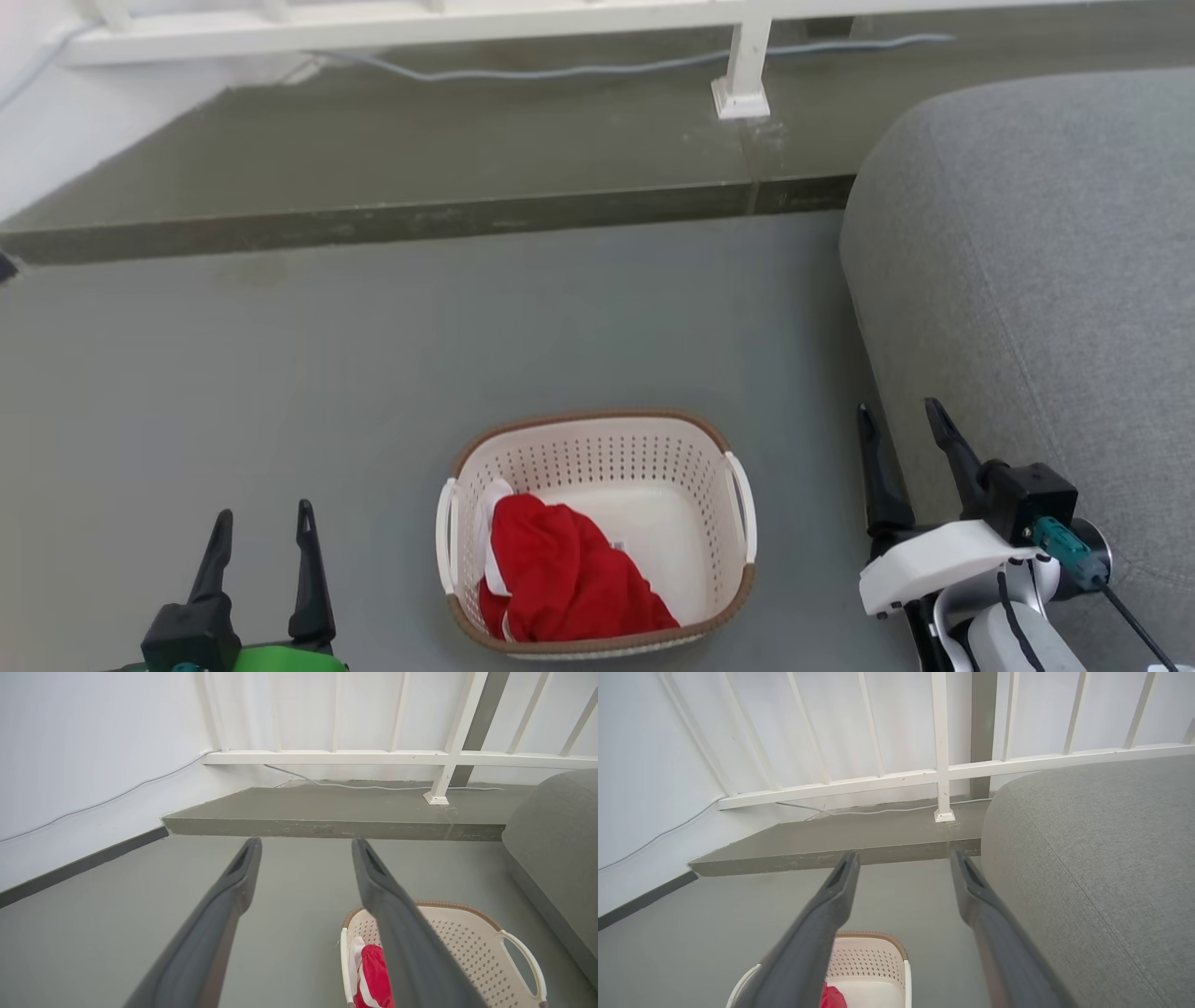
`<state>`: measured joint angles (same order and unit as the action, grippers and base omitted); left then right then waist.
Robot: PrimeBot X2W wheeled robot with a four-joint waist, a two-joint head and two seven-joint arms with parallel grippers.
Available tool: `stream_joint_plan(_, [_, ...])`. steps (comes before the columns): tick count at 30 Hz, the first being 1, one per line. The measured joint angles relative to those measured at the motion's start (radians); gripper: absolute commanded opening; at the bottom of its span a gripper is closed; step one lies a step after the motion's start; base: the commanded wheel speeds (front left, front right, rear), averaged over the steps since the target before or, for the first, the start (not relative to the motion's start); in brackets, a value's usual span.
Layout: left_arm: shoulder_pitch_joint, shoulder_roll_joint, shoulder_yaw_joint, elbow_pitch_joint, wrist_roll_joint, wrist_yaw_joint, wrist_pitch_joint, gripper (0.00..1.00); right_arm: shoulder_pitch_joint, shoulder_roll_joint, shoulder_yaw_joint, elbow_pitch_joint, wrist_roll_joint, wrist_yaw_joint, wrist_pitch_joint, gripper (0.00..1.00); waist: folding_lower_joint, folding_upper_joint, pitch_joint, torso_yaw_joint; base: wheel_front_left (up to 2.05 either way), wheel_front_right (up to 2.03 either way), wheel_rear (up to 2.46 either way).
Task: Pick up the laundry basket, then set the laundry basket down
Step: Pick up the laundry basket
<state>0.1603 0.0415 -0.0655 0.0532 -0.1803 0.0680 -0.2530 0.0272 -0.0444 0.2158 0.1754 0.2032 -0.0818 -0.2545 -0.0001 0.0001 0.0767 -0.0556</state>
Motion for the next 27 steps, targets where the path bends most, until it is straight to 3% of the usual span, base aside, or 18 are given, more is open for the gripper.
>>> stream_joint_plan(12, [-0.089, 0.001, -0.034, 0.054, 0.009, -0.025, 0.000, 1.00, -0.091, 0.000, -0.015, 0.060, 0.000, 0.000, 0.000, 1.00, 0.0000, 0.0000, 0.120, -0.002, 0.00, 0.00, 0.00])
stream_joint_plan(27, [-0.310, 0.000, -0.097, 0.262, 0.031, -0.059, 0.016, 1.00, -0.276, -0.001, -0.011, 0.213, 0.021, 0.002, 0.000, 1.00, 0.0001, 0.0000, 0.337, 0.010, 0.00, 0.00, 0.00])
